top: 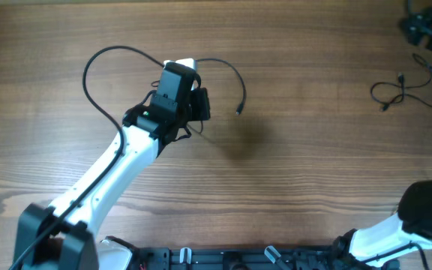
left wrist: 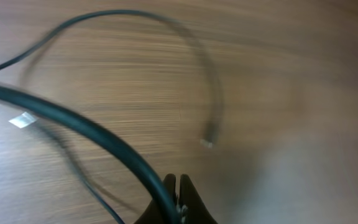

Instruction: Untangle cables

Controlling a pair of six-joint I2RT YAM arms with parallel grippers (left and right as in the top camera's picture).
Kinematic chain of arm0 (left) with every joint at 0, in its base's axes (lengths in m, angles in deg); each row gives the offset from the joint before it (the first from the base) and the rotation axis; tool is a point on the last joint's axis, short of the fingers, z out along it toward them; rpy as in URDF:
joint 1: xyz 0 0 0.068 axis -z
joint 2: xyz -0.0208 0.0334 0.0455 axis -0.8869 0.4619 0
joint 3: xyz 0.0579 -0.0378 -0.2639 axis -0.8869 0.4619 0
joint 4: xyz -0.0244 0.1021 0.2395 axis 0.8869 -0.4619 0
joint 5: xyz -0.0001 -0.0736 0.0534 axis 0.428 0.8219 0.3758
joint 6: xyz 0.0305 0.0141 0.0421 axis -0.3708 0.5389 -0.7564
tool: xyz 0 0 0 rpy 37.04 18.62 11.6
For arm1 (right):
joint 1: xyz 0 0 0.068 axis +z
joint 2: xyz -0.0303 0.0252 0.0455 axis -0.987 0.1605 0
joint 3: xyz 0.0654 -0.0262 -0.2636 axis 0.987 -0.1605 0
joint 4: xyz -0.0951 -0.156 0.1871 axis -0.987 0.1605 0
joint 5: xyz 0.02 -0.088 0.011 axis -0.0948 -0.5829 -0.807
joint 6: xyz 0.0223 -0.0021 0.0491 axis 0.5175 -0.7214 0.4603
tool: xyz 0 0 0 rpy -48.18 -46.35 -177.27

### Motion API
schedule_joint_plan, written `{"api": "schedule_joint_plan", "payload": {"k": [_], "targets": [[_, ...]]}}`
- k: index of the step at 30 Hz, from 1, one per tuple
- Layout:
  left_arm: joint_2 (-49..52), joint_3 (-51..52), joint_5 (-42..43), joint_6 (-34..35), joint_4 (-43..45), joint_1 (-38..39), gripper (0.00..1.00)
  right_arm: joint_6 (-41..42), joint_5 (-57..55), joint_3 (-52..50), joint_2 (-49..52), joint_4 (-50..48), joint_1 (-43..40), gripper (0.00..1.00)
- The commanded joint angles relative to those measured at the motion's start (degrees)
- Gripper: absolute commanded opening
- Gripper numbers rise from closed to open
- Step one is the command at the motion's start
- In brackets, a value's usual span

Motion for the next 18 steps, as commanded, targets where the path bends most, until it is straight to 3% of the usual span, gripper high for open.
{"api": "schedule_joint_plan", "payload": {"k": [1, 8, 12, 18], "targets": [[-9.6, -0.3, 15.2, -16.7, 0.7, 0.2, 0.04, -9.4, 9.9, 0.3, -2.2, 3.3, 6.5, 1.0], [-27.2, -0.3, 15.1, -17.6, 0.6, 0.2, 0.04, -7.5, 16.0, 0.2, -2.1, 6.6, 19.7, 1.0], [-33.8, -0.3, 15.7, -17.6, 0.7, 0.2, 0.04, -22.4, 16.1, 0.2, -2.1, 7.3, 25.7, 1.0], [-36.4, -0.3, 25.5, -17.6, 3.2, 0.2, 0.04, -49.0, 16.1, 0.2, -2.1, 9.5, 35.4, 1.0]]}}
